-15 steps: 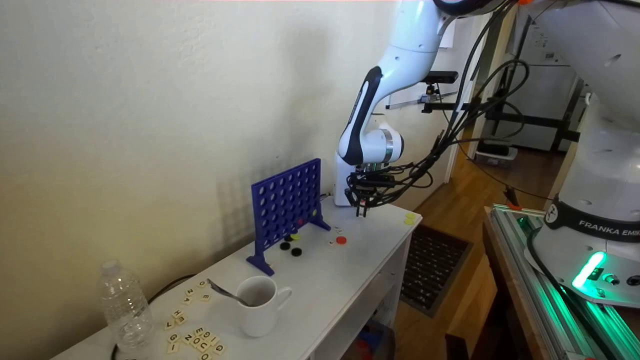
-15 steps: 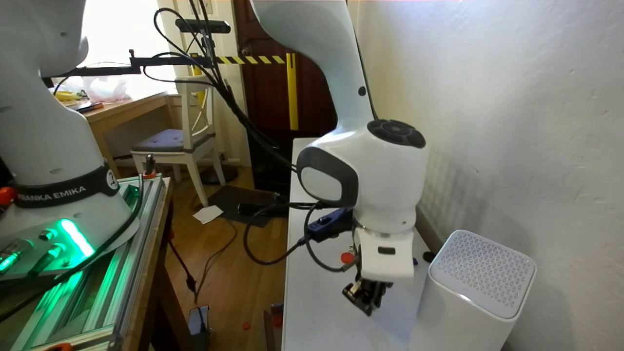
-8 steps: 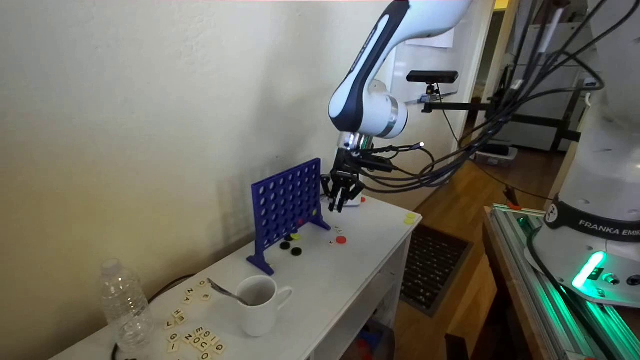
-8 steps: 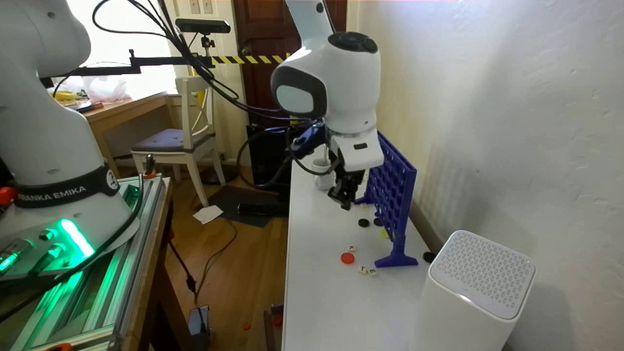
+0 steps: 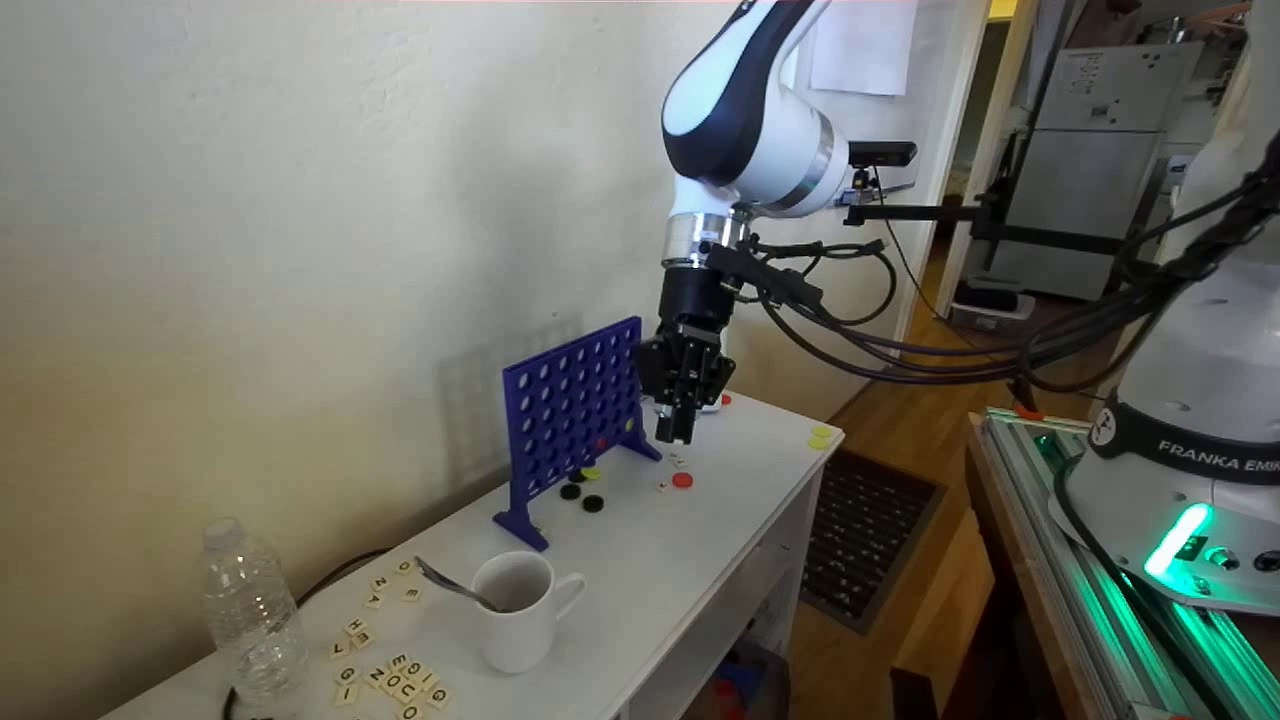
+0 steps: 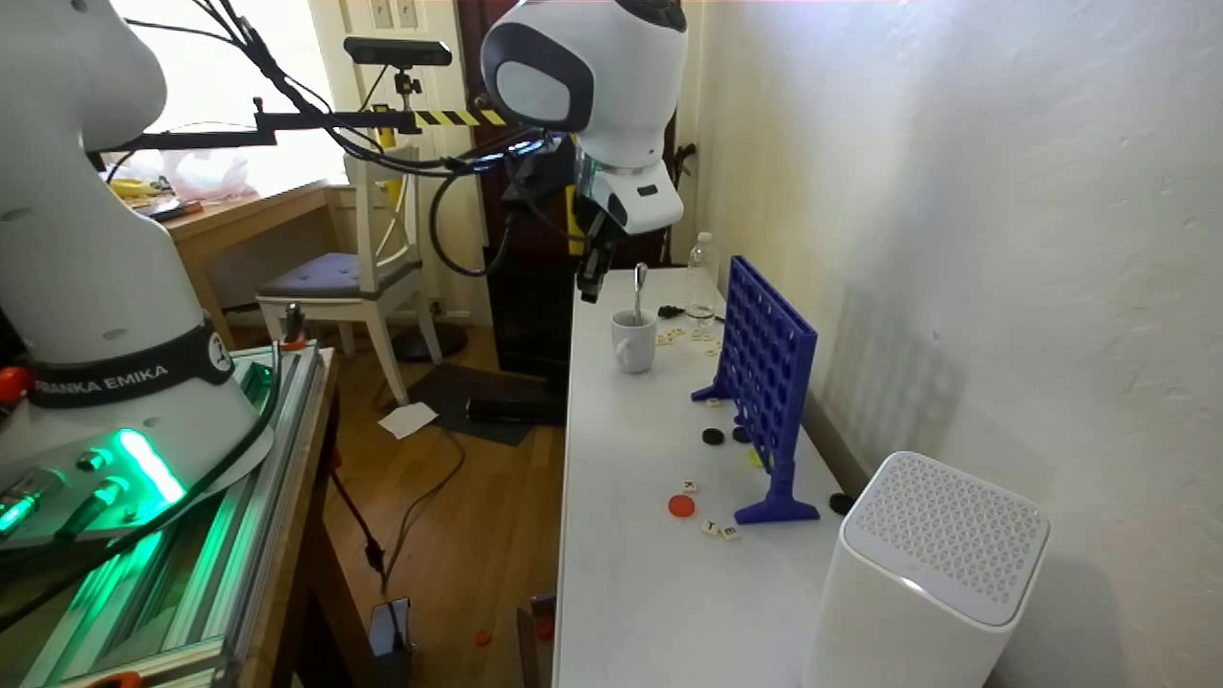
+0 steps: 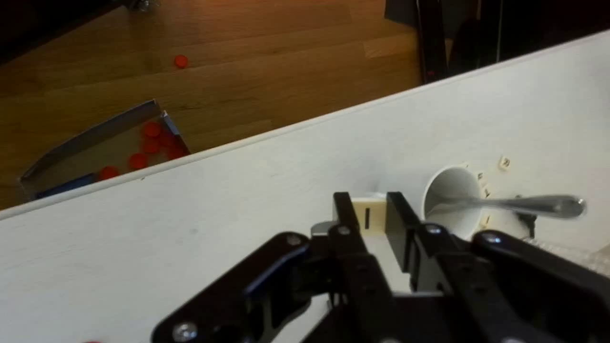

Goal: Move the letter I to the left

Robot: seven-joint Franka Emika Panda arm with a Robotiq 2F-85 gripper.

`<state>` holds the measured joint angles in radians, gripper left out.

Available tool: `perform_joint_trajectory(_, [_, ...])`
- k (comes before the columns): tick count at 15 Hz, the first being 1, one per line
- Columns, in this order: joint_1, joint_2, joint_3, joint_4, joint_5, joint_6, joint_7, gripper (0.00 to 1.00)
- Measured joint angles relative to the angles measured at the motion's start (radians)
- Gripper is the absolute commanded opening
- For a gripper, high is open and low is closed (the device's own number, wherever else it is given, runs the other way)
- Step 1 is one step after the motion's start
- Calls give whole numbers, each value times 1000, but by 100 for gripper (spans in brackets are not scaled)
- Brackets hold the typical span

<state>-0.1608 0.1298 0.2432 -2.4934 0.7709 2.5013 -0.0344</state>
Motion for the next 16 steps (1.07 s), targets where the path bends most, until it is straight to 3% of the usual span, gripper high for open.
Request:
perform_joint_trajectory(5, [162, 37, -36, 107, -192, -19, 1, 5])
perform_joint_trajectory(10, [243, 135, -43, 271, -421, 2, -4, 5])
perform_joint_trajectory(16, [344, 321, -70, 479, -691, 105, 5, 5])
